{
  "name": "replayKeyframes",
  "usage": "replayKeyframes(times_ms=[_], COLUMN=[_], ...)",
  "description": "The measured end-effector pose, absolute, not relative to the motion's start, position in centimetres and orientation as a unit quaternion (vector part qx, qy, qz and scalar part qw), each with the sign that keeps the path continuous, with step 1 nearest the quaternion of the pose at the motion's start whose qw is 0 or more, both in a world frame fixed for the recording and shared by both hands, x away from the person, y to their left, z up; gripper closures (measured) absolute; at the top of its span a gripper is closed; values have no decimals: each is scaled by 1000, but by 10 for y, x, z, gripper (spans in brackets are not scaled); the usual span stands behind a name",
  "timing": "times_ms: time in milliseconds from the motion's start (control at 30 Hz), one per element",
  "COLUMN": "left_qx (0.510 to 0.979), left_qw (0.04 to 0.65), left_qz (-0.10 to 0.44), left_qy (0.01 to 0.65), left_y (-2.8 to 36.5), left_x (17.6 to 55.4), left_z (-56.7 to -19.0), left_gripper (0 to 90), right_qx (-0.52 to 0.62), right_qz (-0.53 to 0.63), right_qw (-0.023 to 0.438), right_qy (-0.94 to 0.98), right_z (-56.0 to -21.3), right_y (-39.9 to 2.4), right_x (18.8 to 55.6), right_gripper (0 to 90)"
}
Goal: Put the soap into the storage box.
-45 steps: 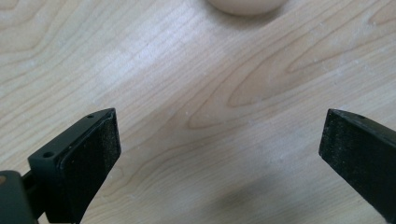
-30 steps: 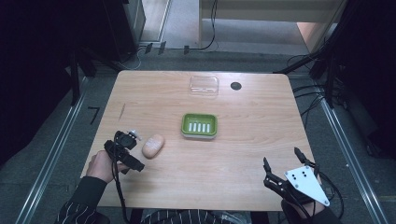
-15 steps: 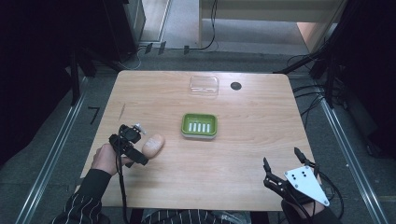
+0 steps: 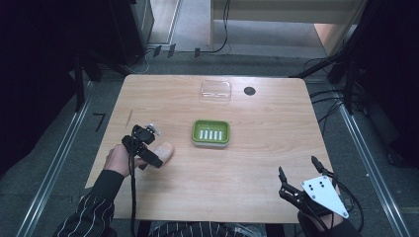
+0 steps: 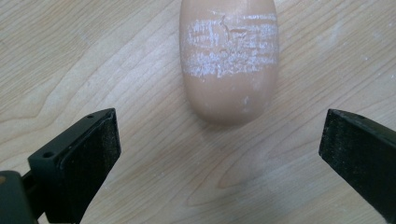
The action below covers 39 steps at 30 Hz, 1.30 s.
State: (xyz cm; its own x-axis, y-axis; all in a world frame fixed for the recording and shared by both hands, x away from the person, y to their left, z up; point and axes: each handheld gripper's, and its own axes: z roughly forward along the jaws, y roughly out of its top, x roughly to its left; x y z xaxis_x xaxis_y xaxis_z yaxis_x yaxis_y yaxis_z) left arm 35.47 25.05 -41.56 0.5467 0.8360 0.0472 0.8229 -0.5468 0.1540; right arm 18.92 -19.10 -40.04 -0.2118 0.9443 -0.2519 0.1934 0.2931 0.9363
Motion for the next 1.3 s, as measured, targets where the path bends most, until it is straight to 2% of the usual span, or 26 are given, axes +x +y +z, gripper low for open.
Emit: replayKeyframes(times_ms=[433,1300], left_qx=[881,878], left_qw=[42,34], left_qz=[51,47], left_qy=[468,476], left_y=[234,222], left_x=[376,394], left_z=[-431,-449], left_gripper=[0,0], right_qx=[432,432], right_qz=[410,411], right_qw=[454,457], right_qy=[663,660], right_z=[-400,-400], right_y=[-191,-192], right_x=[189,189], right_gripper=[134,134])
